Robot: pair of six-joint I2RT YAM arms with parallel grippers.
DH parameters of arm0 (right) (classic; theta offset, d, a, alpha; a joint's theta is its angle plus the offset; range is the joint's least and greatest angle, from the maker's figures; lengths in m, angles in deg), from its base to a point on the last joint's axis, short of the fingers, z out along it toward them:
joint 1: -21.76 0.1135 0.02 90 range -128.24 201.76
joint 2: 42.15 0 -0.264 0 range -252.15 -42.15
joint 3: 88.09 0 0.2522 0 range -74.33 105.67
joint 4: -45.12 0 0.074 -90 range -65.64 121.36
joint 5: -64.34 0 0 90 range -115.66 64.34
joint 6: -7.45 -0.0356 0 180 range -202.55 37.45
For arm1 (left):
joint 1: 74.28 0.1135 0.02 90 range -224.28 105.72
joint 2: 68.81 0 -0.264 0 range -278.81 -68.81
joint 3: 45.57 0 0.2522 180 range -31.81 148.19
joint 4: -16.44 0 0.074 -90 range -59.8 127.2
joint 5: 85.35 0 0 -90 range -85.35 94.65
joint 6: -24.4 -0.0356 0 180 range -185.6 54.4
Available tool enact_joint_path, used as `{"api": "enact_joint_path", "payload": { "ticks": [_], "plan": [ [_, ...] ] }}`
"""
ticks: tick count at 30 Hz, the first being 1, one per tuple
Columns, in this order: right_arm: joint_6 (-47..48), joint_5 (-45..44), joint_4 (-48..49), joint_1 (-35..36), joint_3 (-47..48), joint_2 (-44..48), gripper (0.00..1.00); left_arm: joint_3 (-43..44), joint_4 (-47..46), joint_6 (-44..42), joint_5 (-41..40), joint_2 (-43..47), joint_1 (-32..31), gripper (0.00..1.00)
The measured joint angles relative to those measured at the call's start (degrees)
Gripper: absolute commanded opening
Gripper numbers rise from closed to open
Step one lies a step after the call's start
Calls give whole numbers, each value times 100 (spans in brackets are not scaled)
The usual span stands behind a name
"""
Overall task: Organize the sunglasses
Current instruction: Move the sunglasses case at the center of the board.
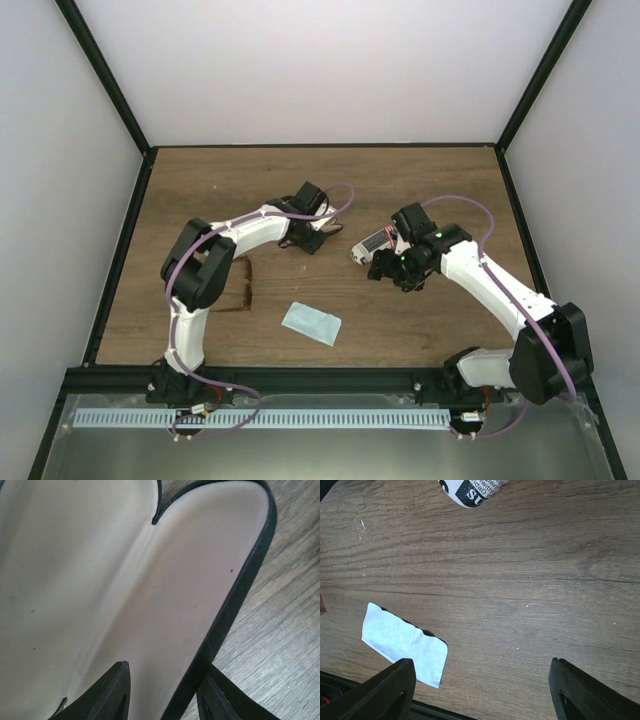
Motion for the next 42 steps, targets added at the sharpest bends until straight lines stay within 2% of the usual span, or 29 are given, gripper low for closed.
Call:
{"api": "enact_joint_path", "payload": {
  "ticks": [2, 5, 17, 23, 27, 29, 32, 36, 40, 42],
  "plan": [
    [24, 15, 4, -4, 0, 0, 75, 0, -2, -9, -33, -37, -4, 28],
    [59, 44, 20, -9, -2, -9, 76, -22, -31, 9, -46, -39, -15, 25],
    [140, 313, 306, -9, -203, -221, 76, -404, 94, 179, -98, 442, -481, 25],
    [225, 398, 409, -9, -208, -374, 76, -1025, 107, 330, -92, 1003, -695, 20],
    [269, 424, 455, -9, -205, -468, 76, -1537, 103, 446, -96, 1307, -704, 9],
    [282, 431, 470, -9, -205, -514, 76, -1759, 83, 479, -125, 1414, -704, 10],
    [317, 448, 492, -9, -201, -579, 76, -1958, 76, 474, -166, 1506, -706, 20],
    [334, 459, 494, -9, -199, -619, 76, -1943, 111, 544, -144, 1740, -706, 63],
    [334, 457, 511, -9, -199, -625, 76, -1615, 273, 761, -28, 1971, -704, 81],
    [334, 455, 535, -9, -199, -629, 76, -1399, 293, 970, 72, 2031, -706, 83]
  ]
}}
